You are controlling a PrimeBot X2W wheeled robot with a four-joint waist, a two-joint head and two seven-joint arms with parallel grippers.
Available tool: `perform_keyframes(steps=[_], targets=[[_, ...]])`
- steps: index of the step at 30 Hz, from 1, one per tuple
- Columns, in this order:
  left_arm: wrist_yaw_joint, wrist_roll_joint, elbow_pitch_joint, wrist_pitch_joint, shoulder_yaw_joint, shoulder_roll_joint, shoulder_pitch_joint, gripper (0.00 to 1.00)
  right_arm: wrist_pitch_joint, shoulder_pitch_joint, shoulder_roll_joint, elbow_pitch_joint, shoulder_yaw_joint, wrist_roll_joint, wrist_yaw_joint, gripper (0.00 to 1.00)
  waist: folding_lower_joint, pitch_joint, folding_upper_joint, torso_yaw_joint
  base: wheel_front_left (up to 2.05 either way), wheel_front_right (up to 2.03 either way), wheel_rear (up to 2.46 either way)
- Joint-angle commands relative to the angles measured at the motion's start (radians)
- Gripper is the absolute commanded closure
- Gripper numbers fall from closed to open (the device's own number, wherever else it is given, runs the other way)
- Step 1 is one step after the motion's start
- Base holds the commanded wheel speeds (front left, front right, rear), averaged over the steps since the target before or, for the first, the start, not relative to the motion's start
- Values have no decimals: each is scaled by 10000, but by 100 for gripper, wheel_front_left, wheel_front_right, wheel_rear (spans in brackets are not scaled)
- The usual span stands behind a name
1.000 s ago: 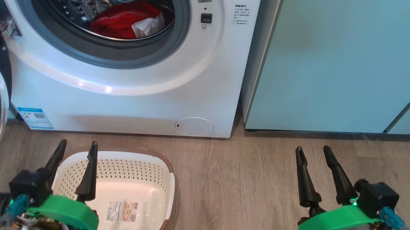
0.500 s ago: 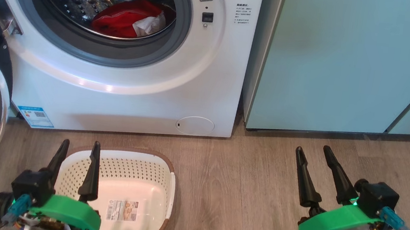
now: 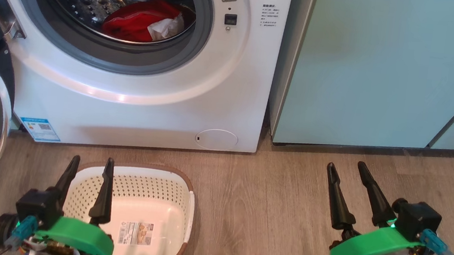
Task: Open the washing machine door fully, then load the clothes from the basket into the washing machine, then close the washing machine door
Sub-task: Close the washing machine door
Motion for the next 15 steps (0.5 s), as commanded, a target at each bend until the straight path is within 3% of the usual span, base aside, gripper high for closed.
perform_keyframes(steps=[1,8,15], targets=[[6,-58,-275,-49,338,34,-444,0,-92,-295,-14,-335,270,37,0,0,1,3,-1,1,0,0,0],[-34,-278,-227,-49,405,34,-481,0,-92,-288,-14,-334,259,28,0,0,1,-11,-1,8,-89,89,0],[-14,-293,-233,-49,368,34,-470,0,-92,-282,-14,-315,276,40,0,0,1,-27,-1,28,-182,182,0]])
